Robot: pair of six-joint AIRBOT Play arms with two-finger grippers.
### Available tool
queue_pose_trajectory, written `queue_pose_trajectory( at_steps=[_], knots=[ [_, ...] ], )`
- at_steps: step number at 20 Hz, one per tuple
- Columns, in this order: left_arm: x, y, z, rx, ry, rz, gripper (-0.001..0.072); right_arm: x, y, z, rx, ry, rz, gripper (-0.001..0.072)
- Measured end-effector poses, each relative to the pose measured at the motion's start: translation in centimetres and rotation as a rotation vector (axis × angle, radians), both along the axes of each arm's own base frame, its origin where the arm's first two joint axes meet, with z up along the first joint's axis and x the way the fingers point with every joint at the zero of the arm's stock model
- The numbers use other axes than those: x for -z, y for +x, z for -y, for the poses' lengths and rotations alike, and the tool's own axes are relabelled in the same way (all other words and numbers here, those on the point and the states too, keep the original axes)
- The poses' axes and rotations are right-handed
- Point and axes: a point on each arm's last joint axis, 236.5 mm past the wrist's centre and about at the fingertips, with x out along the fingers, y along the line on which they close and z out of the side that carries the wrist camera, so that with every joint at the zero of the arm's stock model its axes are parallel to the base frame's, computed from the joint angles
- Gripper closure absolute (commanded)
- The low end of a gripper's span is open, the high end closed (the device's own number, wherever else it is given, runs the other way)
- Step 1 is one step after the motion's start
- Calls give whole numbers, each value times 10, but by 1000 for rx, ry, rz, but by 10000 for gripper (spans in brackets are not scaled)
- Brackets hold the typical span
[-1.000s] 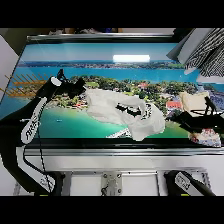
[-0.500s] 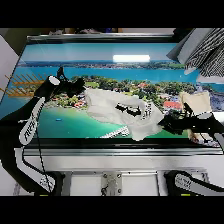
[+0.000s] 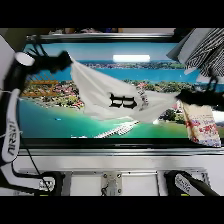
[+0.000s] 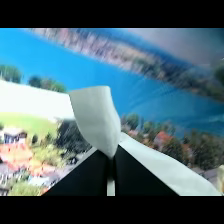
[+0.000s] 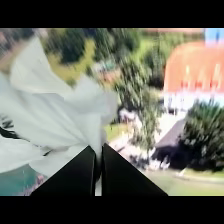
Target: Fold the clothes and pants, and hang the long-sleeved shirts on hangers.
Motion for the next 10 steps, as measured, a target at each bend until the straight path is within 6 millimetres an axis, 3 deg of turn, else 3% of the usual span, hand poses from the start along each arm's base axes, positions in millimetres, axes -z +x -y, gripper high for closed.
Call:
queue_pose_trajectory(
  at_steps=[2,5,7,10],
  knots=[
    [-111,-28,-7,3,31,230,700,-106,5,2,-12,-95,228,698],
    [-242,-104,-6,8,89,518,700,-236,-22,-9,-20,-213,510,699],
    [-304,-164,-4,3,133,677,700,-299,-52,-21,-19,-274,658,699],
    [-357,-242,-3,-13,203,837,701,-357,-93,-37,-6,-324,810,699]
  ],
)
